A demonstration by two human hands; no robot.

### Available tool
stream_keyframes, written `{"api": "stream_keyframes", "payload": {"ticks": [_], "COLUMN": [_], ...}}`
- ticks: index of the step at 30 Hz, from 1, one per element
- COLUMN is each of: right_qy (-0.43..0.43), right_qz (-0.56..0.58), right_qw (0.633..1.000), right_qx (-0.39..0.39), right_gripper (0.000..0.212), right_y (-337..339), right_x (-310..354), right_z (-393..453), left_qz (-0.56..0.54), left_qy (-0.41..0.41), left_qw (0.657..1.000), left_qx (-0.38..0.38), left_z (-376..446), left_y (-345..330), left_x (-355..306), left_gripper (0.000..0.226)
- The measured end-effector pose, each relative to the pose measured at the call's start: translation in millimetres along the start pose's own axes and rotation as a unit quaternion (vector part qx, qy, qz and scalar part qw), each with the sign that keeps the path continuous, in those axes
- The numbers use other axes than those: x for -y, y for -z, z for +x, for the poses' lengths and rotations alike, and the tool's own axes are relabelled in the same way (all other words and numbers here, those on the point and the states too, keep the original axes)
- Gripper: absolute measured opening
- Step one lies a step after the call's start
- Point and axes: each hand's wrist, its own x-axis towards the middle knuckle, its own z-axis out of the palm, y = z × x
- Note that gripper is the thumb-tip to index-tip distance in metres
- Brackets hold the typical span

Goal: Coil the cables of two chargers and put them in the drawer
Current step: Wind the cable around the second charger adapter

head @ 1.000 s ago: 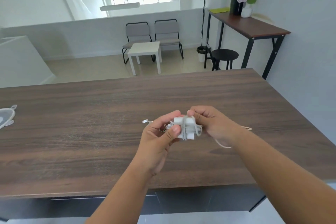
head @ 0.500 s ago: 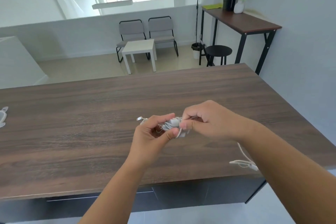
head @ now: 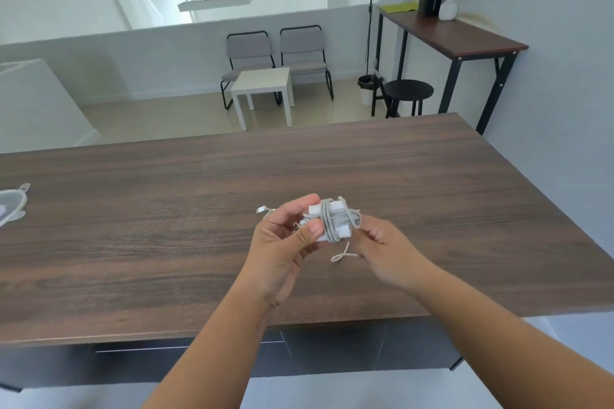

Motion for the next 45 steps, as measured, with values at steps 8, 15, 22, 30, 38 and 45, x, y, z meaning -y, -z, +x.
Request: {"api": "stream_keyframes", "payload": {"ticks": [8,15,22,30,38,45], "right_qy": [0.086,0.085,0.028,0.001,0.14,0.083], "right_qz": [-0.441,-0.319,-0.077,-0.139,-0.397,-0.221], "right_qw": [0.891,0.942,0.996,0.99,0.907,0.971], "right_qx": [0.06,0.066,0.042,-0.024,0.03,0.024], "right_gripper": [0.03,0.017,0.022,0.021,0.032,0.015], "right_y": [-3,43,47,0,28,63], "right_x": [47,65,53,-3,60,63], "right_z": [-24,-3,7,-17,-20,4], "left_qz": [0.297,0.299,0.17,-0.06,0.362,0.308], "left_qy": [-0.095,-0.074,0.03,-0.003,-0.125,-0.066], "left_qw": [0.947,0.95,0.97,0.997,0.922,0.943], "left_qx": [-0.08,0.045,0.172,-0.04,-0.06,0.102], "left_z": [9,8,-3,5,12,5], "left_y": [9,9,6,-4,13,1], "left_x": [11,6,-3,2,14,3], "left_gripper": [0.037,0.04,0.043,0.037,0.035,0.034]}}
